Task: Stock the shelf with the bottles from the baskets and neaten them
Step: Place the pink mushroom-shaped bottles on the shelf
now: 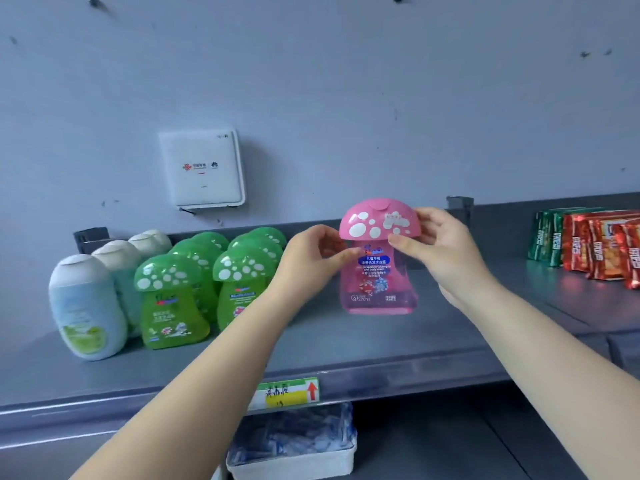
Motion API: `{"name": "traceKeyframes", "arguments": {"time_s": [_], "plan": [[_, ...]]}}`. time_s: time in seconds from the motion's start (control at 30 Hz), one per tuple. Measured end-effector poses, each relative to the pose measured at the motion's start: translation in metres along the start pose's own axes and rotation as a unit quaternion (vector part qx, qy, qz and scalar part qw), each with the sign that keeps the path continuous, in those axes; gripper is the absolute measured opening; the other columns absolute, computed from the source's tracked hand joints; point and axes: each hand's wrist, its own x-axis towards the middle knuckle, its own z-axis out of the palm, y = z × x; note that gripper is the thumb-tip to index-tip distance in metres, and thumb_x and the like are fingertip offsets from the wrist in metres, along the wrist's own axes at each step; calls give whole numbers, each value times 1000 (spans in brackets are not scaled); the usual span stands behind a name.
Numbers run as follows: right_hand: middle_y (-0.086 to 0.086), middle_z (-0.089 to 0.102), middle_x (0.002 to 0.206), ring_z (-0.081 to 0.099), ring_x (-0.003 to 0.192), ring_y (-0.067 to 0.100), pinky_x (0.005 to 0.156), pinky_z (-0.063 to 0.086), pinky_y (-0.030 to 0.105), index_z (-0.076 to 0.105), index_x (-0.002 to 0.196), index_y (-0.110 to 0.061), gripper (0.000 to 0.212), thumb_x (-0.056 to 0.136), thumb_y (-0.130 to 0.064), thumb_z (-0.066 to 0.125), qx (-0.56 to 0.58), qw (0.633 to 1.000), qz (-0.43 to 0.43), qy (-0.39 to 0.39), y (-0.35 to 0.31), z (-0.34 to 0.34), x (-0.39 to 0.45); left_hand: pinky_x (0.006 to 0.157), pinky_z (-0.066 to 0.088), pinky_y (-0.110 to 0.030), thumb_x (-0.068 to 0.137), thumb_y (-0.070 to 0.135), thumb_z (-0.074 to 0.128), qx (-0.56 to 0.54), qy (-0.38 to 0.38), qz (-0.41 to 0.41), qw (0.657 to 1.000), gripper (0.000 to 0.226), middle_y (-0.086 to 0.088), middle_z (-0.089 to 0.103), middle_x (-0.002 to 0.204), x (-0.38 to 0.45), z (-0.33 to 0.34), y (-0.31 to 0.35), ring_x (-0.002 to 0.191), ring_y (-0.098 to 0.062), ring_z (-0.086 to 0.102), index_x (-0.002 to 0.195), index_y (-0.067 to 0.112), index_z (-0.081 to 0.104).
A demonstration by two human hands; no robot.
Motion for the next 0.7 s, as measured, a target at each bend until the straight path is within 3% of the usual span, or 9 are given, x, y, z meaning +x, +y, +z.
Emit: {"name": "traceKeyframes", "arguments": {"time_s": [0.1, 0.23, 0.37, 0.47, 0.57, 0.7], "plan": [[-3, 66, 105, 64, 95, 10, 78, 50, 23, 57, 102, -19, 35, 74, -8, 74, 19, 1000, -1, -8, 4, 27, 21, 62, 47, -23, 79, 40, 71, 98, -11, 10, 995, 30, 3, 66, 78, 22, -27, -11, 62, -9, 58, 89, 13, 63], [0, 66, 105, 64, 97, 16, 84, 53, 31, 57, 104, -17, 33, 76, -7, 72, 47, 999, 12, -12, 15, 48, 52, 55, 38, -20, 80, 46, 68, 222, -49, 37, 973, 37, 2, 59, 69, 60, -54, -18, 64, -15, 55, 84, 10, 63], [5, 65, 109, 64, 100, 20, 87, 54, 34, 54, 116, -7, 42, 78, -5, 71, 39, 998, 28, -33, 27, 62, 84, 56, 38, -25, 78, 48, 69, 259, -83, 35, 962, 47, -8, 64, 81, 96, -62, -26, 69, -20, 53, 92, 3, 65], [8, 64, 113, 63, 104, 21, 88, 53, 35, 52, 119, -5, 45, 79, -6, 71, 16, 997, 45, -60, 40, 68, 109, 62, 52, -33, 75, 40, 75, 228, -124, 7, 966, 40, -9, 67, 81, 121, -64, -36, 62, -19, 56, 93, 6, 63], [3, 63, 108, 62, 100, 17, 84, 54, 29, 50, 118, -8, 46, 78, -6, 72, -16, 995, 57, -85, 54, 73, 132, 59, 53, -28, 72, 33, 79, 236, -166, -27, 957, 40, -11, 70, 89, 145, -62, -50, 56, -15, 56, 98, 13, 57], [6, 61, 115, 60, 102, 18, 83, 50, 26, 51, 113, -16, 47, 75, -7, 76, -97, 986, 54, -126, 78, 80, 153, 51, 42, -21, 67, 38, 82, 333, -211, -50, 918, 45, -3, 65, 75, 173, -53, -70, 58, -14, 54, 94, 5, 65]]}}
